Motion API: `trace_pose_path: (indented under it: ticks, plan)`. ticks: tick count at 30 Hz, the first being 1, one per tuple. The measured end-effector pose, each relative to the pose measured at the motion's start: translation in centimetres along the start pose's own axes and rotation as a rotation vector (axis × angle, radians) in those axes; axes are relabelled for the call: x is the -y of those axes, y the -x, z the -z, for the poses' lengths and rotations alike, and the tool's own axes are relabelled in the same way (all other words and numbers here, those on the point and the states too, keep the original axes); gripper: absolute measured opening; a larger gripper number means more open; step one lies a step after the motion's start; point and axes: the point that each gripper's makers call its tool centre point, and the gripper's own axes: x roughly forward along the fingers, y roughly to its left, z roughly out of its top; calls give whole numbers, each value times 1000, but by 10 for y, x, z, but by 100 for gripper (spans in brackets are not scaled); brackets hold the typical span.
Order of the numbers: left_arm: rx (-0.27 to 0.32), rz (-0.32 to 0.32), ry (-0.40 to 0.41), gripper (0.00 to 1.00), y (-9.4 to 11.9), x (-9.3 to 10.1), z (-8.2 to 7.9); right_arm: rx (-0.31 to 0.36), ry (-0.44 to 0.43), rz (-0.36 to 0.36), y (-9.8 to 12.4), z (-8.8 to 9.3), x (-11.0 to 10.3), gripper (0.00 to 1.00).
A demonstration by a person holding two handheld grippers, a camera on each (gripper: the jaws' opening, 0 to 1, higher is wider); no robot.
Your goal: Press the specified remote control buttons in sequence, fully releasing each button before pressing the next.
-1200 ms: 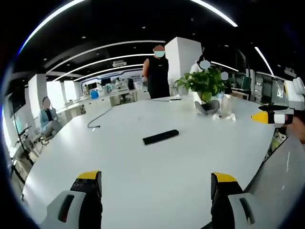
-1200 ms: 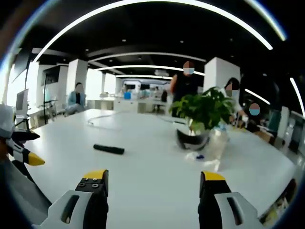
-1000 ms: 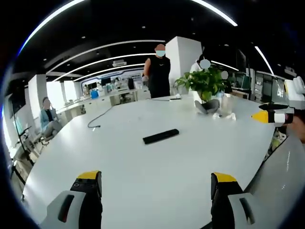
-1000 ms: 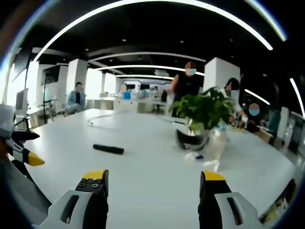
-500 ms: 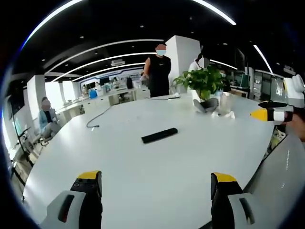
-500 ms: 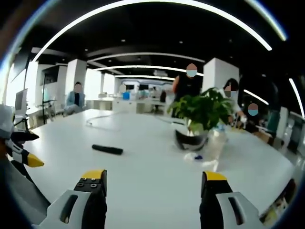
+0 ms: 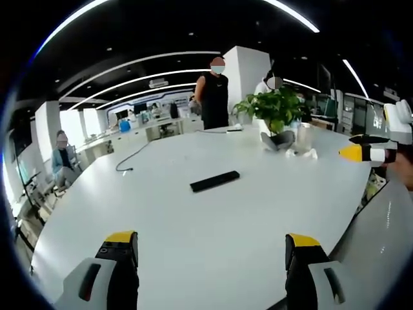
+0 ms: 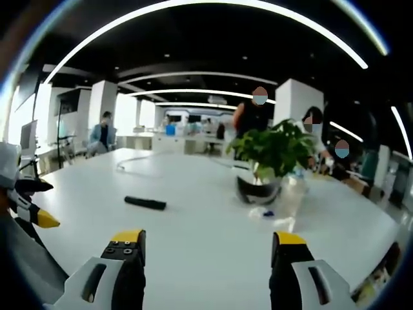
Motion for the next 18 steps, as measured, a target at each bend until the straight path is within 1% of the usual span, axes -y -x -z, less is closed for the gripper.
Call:
trace_pose_path:
  ticks: [3,18]
  plan:
    - [11,-6,0,98,1,-1,-2,-4,0,1,0,1,0,78]
    - [3,-8,0,98,0,-2,-1,-4,3,2,0,1,0,78]
